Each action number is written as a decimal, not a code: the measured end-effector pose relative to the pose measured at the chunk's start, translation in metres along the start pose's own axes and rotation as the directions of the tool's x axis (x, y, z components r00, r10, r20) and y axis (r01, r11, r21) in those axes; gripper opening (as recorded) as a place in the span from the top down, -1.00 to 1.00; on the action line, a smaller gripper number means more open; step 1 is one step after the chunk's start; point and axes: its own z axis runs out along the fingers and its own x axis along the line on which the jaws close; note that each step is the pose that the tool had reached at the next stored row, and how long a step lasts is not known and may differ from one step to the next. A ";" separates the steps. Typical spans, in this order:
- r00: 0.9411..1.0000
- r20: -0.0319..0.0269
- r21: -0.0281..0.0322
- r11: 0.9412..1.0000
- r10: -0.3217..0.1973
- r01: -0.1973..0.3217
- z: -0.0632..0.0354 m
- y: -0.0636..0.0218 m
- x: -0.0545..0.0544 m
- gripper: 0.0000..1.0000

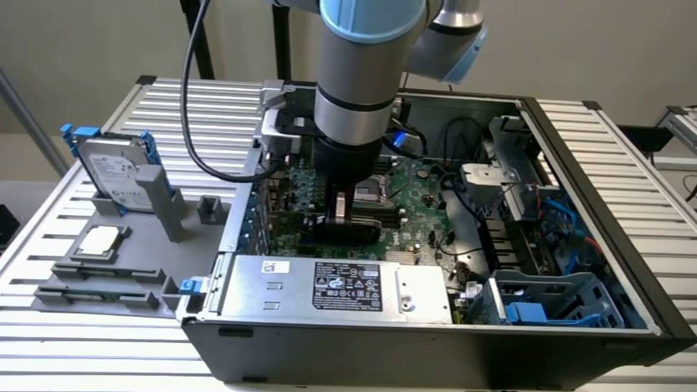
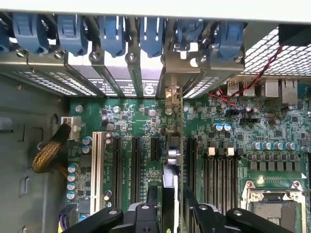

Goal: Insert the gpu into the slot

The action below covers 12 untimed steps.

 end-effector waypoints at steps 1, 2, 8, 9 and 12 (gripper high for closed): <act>1.000 0.000 0.000 1.000 0.000 0.000 -0.0047 0.0003 0.000 0.33; 1.000 0.000 0.000 1.000 0.000 0.000 -0.0091 0.0006 0.000 0.33; 1.000 -0.001 0.000 1.000 0.000 0.000 -0.0346 0.0077 -0.002 0.33; 1.000 0.000 0.000 1.000 0.000 0.000 -0.0363 0.0117 -0.002 0.36; 1.000 -0.002 0.000 1.000 -0.001 0.001 -0.0377 0.0216 -0.002 0.51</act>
